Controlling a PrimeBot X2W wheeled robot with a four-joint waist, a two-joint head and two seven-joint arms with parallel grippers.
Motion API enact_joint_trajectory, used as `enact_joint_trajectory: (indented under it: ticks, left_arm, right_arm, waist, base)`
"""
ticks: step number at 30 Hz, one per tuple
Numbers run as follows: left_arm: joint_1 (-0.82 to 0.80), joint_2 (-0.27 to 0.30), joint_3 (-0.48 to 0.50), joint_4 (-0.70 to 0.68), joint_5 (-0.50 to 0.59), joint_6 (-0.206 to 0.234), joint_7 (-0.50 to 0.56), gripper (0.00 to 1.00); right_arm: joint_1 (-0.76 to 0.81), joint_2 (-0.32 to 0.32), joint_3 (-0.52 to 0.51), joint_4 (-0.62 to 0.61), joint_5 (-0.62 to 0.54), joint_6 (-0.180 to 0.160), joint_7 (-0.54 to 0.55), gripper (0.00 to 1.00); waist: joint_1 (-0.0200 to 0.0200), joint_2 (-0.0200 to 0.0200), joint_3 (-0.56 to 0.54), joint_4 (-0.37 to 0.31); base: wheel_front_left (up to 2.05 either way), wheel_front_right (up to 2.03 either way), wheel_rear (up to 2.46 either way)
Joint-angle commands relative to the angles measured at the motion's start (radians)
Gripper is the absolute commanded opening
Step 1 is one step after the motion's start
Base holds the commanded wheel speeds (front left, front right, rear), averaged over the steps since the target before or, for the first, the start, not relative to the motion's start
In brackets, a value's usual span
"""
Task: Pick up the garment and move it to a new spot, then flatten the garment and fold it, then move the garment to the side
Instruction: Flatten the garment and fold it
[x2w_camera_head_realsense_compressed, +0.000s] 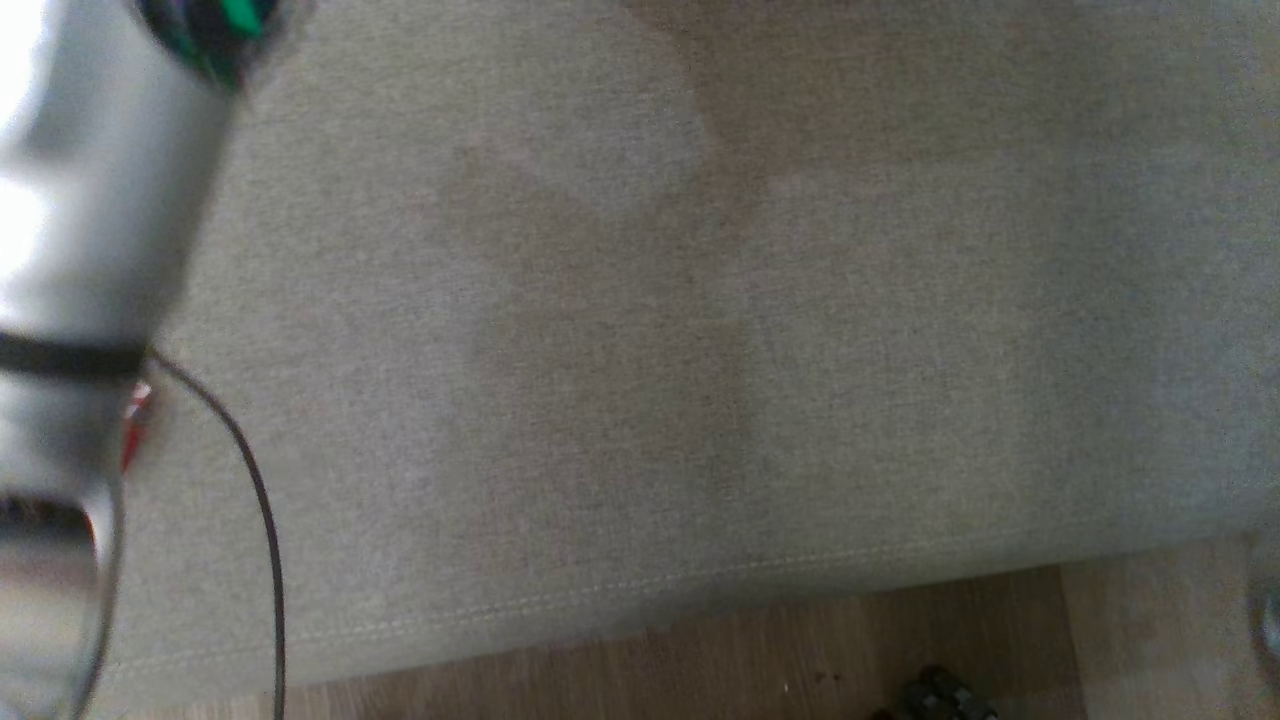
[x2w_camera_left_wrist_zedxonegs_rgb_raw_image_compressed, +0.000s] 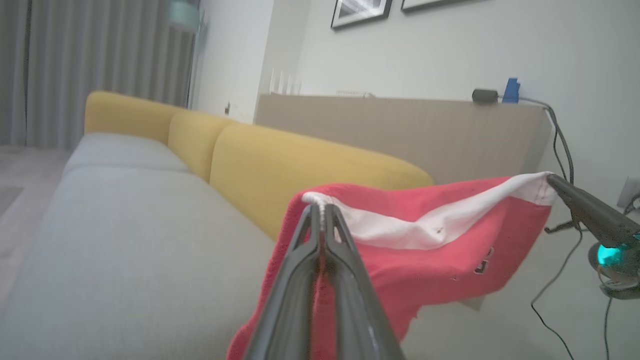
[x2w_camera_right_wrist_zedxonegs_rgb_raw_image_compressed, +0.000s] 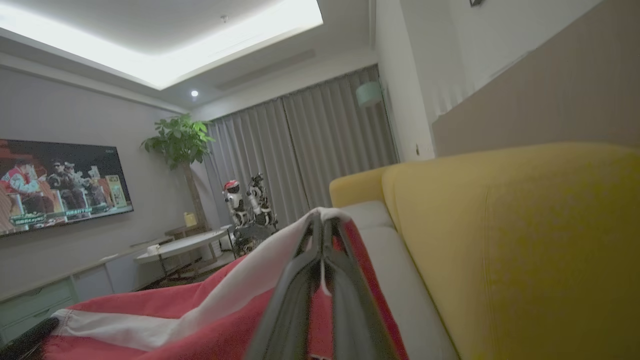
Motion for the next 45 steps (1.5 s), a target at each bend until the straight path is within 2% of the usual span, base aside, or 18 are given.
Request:
enact_joint_trajectory:
  ticks: [1, 3, 4, 9, 14, 21, 27, 29, 34, 39, 45]
  left_arm:
    - [0.033, 0.050, 0.021, -0.050, 0.006, -0.003, -0.004, 0.00]
    - [0.137, 0.070, 0.006, -0.109, 0.007, -0.003, -0.005, 0.00]
    - [0.248, 0.095, -0.004, -0.170, 0.001, -0.003, -0.005, 0.00]
    - [0.535, 0.161, -0.058, -0.328, -0.012, -0.003, -0.005, 0.00]
    - [0.762, 0.209, -0.064, -0.415, -0.008, -0.003, -0.005, 0.00]
    - [0.997, 0.235, -0.026, -0.471, 0.020, -0.003, -0.005, 0.00]
    - [1.113, 0.297, -0.079, -0.549, -0.001, -0.003, -0.003, 0.00]
    - [1.127, 0.311, -0.088, -0.580, -0.012, -0.003, 0.003, 0.00]
    - [1.107, 0.281, -0.066, -0.603, -0.066, -0.003, 0.003, 0.00]
    - [1.010, 0.201, -0.048, -0.559, -0.156, -0.003, 0.007, 0.00]
    - [0.843, 0.107, -0.035, -0.445, -0.273, -0.003, 0.055, 0.00]
  right_arm:
    - [0.077, -0.001, 0.016, -0.049, 0.019, 0.006, 0.018, 0.00]
    - [0.194, -0.005, 0.032, -0.087, 0.033, 0.006, 0.038, 0.00]
    - [0.325, -0.006, 0.035, -0.128, 0.050, 0.006, 0.051, 0.00]
    - [0.669, 0.000, 0.019, -0.220, 0.094, 0.006, 0.088, 0.00]
    - [0.961, 0.020, -0.008, -0.315, 0.120, 0.006, 0.145, 0.00]
    - [1.203, 0.013, -0.035, -0.471, 0.158, 0.006, 0.247, 0.00]
    - [1.348, 0.005, -0.113, -0.629, 0.157, 0.006, 0.348, 0.00]
    - [1.366, 0.011, -0.147, -0.677, 0.143, 0.006, 0.376, 0.00]
    - [1.314, 0.039, -0.200, -0.703, 0.095, 0.006, 0.418, 0.00]
    - [1.140, 0.073, -0.225, -0.642, 0.056, 0.006, 0.477, 0.00]
    - [0.896, 0.052, -0.259, -0.518, 0.016, 0.006, 0.560, 0.00]
  waist:
    - [-0.0003, 0.0000, -0.005, 0.008]
    - [-0.0003, 0.0000, -0.013, 0.016]
    - [-0.0003, 0.0000, -0.026, 0.023]
    - [-0.0003, 0.0000, -0.086, 0.043]
    - [-0.0003, 0.0000, -0.150, 0.051]
    - [-0.0003, 0.0000, -0.214, 0.059]
    - [-0.0003, 0.0000, -0.245, 0.075]
    - [-0.0003, 0.0000, -0.245, 0.081]
    - [-0.0003, 0.0000, -0.230, 0.098]
    - [-0.0003, 0.0000, -0.186, 0.130]
    - [-0.0003, 0.0000, -0.112, 0.172]
  base:
    - [0.00, 0.00, 0.00]
    - [0.00, 0.00, 0.00]
    - [0.00, 0.00, 0.00]
    - [0.00, 0.00, 0.00]
    - [0.00, 0.00, 0.00]
    - [0.00, 0.00, 0.00]
    - [0.00, 0.00, 0.00]
    - [0.00, 0.00, 0.00]
    - [0.00, 0.00, 0.00]
    - [0.00, 0.00, 0.00]
    - [0.00, 0.00, 0.00]
